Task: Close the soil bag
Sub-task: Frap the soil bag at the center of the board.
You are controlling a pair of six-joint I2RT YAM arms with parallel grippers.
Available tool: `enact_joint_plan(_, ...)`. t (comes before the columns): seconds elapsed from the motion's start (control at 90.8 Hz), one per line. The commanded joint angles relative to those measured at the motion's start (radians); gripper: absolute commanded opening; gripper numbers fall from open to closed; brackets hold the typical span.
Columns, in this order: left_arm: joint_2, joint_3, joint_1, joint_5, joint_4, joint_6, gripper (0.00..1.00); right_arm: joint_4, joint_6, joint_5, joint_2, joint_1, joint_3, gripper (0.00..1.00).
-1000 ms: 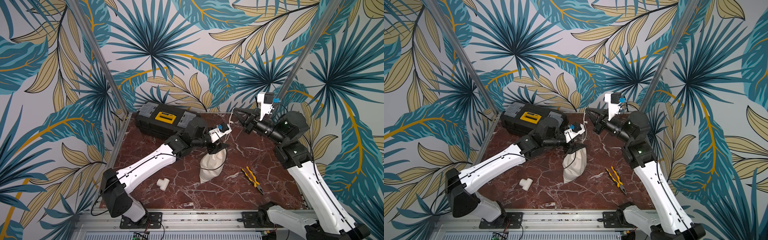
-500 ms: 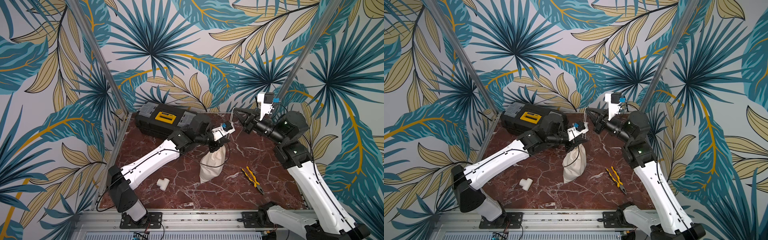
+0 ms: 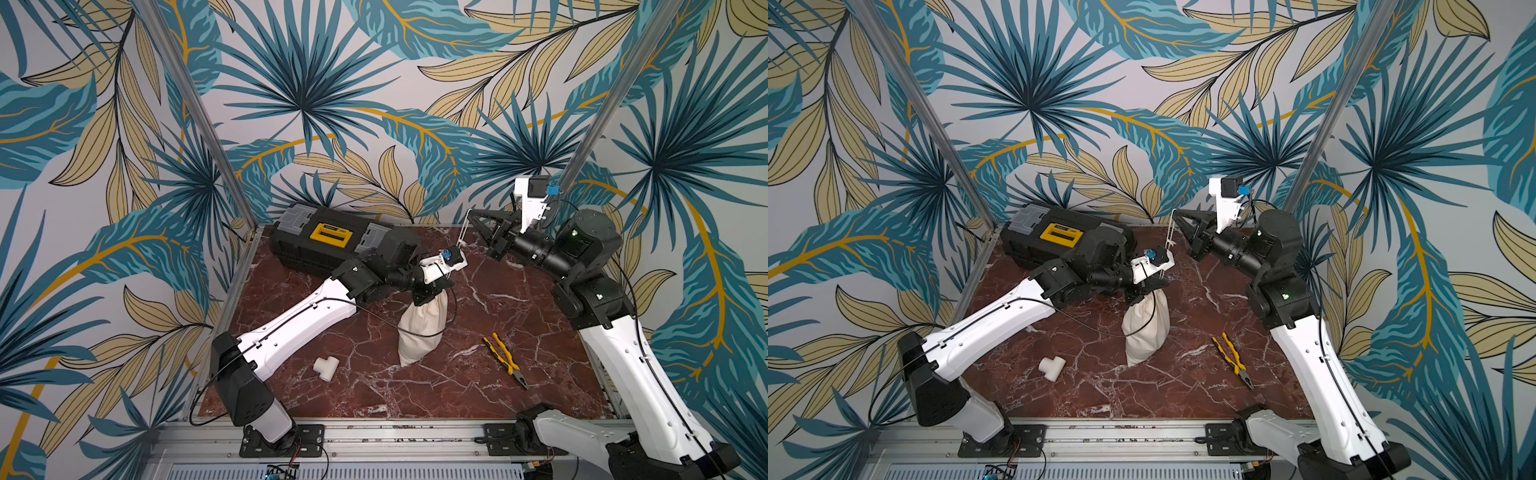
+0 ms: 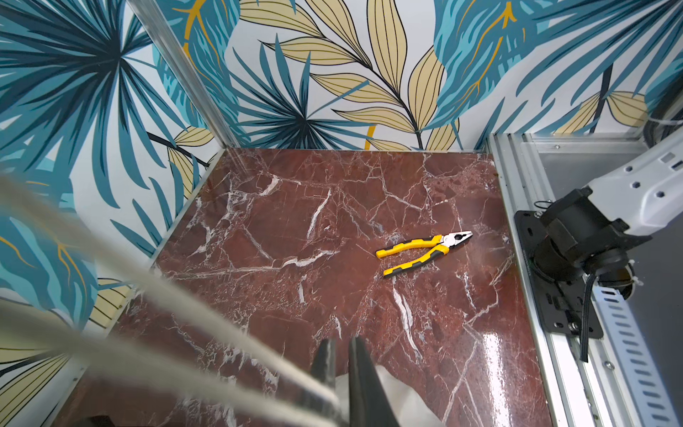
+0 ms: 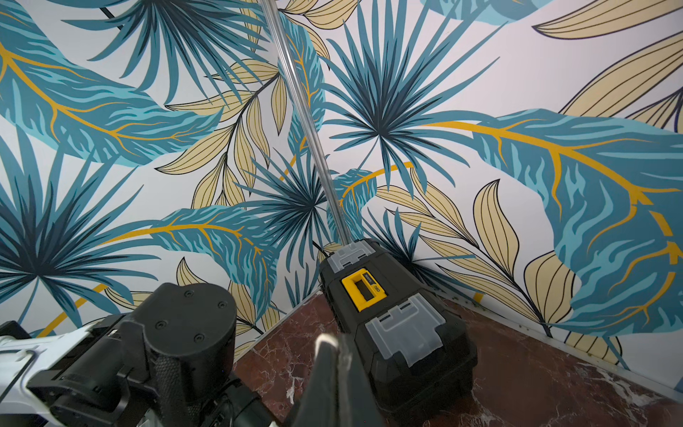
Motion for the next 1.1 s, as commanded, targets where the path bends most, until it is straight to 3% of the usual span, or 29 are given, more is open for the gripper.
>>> enact_joint_plan(0.0,0.003,-0.038,-0.002,-0.022,-0.186,0.041,0.12,0.144,-0.021,0.056,-0.012,-0.005,0.067,0.00)
enact_joint_plan(0.187,0.002,-0.055,0.001,-0.039,-0.228,0.058,0.06,0.136,-0.040,0.111,-0.019,-0.004,0.069,0.00)
enact_joint_plan(0.352,-0.008,-0.081,0.000,-0.042,-0.296,0.081,0.11,0.085,-0.074,0.177,-0.012,-0.013,0.098,0.00)
enact_joint_plan(0.969,-0.061,-0.121,0.035,-0.031,-0.364,0.083,0.17,0.109,-0.067,0.213,0.030,-0.068,0.081,0.00)
enact_joint_plan(1.046,-0.068,-0.112,0.044,-0.033,-0.382,0.082,0.13,0.078,-0.065,0.235,0.033,-0.098,0.080,0.00)
enact_joint_plan(1.09,-0.072,-0.102,0.051,-0.033,-0.397,0.082,0.02,0.045,-0.062,0.242,0.042,-0.117,0.083,0.00)
